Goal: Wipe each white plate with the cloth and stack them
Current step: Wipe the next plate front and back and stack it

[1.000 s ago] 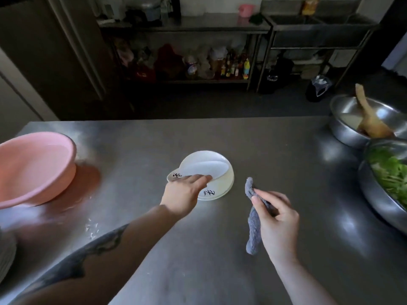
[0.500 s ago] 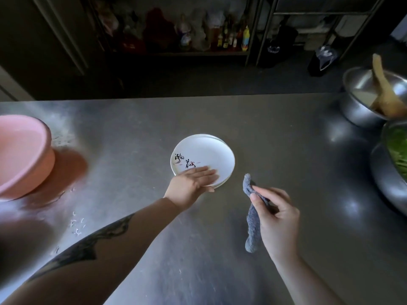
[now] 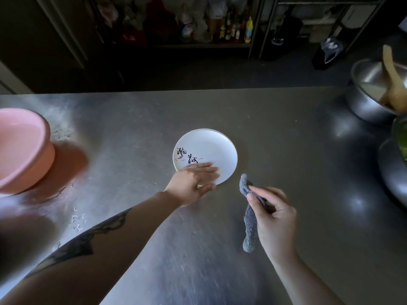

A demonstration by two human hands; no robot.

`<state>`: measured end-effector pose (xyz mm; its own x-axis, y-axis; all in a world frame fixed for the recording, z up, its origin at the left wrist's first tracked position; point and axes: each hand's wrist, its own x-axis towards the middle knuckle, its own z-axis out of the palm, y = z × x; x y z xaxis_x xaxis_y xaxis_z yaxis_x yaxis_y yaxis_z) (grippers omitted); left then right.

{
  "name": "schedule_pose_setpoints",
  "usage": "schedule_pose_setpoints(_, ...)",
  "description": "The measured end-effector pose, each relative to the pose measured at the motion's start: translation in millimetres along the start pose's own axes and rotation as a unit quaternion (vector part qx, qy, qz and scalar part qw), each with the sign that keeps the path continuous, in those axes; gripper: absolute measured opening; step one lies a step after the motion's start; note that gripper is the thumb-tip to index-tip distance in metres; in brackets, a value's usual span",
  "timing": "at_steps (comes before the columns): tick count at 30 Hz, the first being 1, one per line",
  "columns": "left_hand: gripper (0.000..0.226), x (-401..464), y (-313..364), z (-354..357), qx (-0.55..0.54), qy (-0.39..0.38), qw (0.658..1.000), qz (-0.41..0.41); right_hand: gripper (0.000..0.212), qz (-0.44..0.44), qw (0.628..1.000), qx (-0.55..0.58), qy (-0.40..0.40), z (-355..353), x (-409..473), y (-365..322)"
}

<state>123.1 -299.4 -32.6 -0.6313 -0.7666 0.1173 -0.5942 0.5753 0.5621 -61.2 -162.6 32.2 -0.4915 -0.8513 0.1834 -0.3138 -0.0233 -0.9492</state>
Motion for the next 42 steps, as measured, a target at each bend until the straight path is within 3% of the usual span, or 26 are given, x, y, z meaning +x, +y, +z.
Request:
schedule_pose_setpoints(13, 0.035, 9.6, 11.4, 6.5, -0.035, 0.026, 0.998, -0.05, 0.029, 0.002, 1.0, -0.002, -0.006, -0.1, -4.4, 1.6)
schedule_pose_setpoints(17, 0.037, 0.6, 28.8, -4.9, -0.073, 0.06, 0.988, -0.119, 0.024, -0.008, 0.999, -0.027, -0.031, -1.3, -5.5, -6.4)
schedule_pose_setpoints(21, 0.028, -46.7, 56.9, -28.1, -0.141, 0.145, 0.949, -0.24, 0.021, -0.039, 0.992, -0.067, -0.099, -4.9, -10.5, -23.2)
schedule_pose_setpoints(25, 0.02, -139.0, 84.1, -43.1, -0.089, 0.213, 0.917, -0.325, 0.02, -0.108, 0.974, -0.121, -0.157, -0.3, -29.0, -36.8)
schedule_pose_setpoints(32, 0.017, -287.1, 110.4, -75.2, -0.01, 0.359, 0.819, -0.447, 0.022, -0.186, 0.929, -0.107, -0.3, 56.6, -83.0, -62.5)
schedule_pose_setpoints(37, 0.016, -369.6, 97.4, -106.8, -0.005, 0.398, 0.756, -0.519, 0.02, -0.211, 0.901, -0.077, -0.37, 117.7, -141.2, -95.3)
schedule_pose_setpoints(42, 0.016, -434.8, 53.4, -153.3, -0.016, 0.456, 0.701, -0.548, 0.024, -0.23, 0.891, -0.065, -0.385, 182.0, -186.2, -124.1)
